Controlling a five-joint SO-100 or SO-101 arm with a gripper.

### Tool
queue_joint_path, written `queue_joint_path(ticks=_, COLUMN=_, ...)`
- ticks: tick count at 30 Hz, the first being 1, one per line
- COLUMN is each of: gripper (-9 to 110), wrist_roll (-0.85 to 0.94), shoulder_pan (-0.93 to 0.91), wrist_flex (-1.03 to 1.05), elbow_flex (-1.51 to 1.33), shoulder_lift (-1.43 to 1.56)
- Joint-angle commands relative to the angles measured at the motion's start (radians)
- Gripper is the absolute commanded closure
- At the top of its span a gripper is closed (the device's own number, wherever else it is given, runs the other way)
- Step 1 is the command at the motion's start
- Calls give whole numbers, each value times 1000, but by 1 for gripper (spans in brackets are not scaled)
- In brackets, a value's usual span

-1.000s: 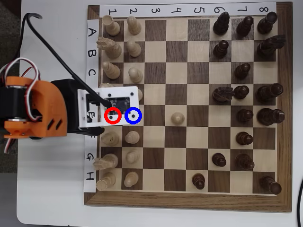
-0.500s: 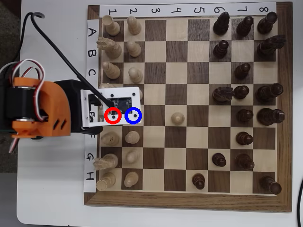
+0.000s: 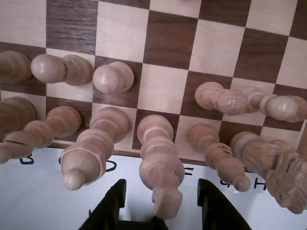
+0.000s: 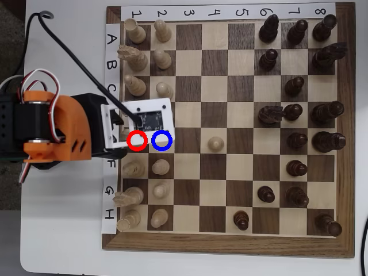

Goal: Move the piece to destination

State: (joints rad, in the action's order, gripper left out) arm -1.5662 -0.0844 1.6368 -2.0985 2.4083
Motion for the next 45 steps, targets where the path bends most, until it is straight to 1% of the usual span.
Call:
queue_joint_path(ticks=1, gripper=83, wrist_roll=3, shoulder_pan=5, wrist_flex=-26, elbow_flex=-11, shoulder_lift=-2)
queue_joint_path(ticks=21, gripper=83, wrist_roll=34, shoulder_pan=-25, wrist_flex=-132, elbow_flex=-109, shoulder_lift=17)
queue_joint_path(ticks=41, gripper=83, wrist_roll=41, shoulder_pan=-29, wrist_flex=-176, elbow_flex=-161, shoulder_lift=11)
queue_joint_path(ticks=45, gripper=85, wrist_roll=41, shoulder_pan=-32, wrist_flex=-179, elbow_flex=-167, shoulder_lift=12)
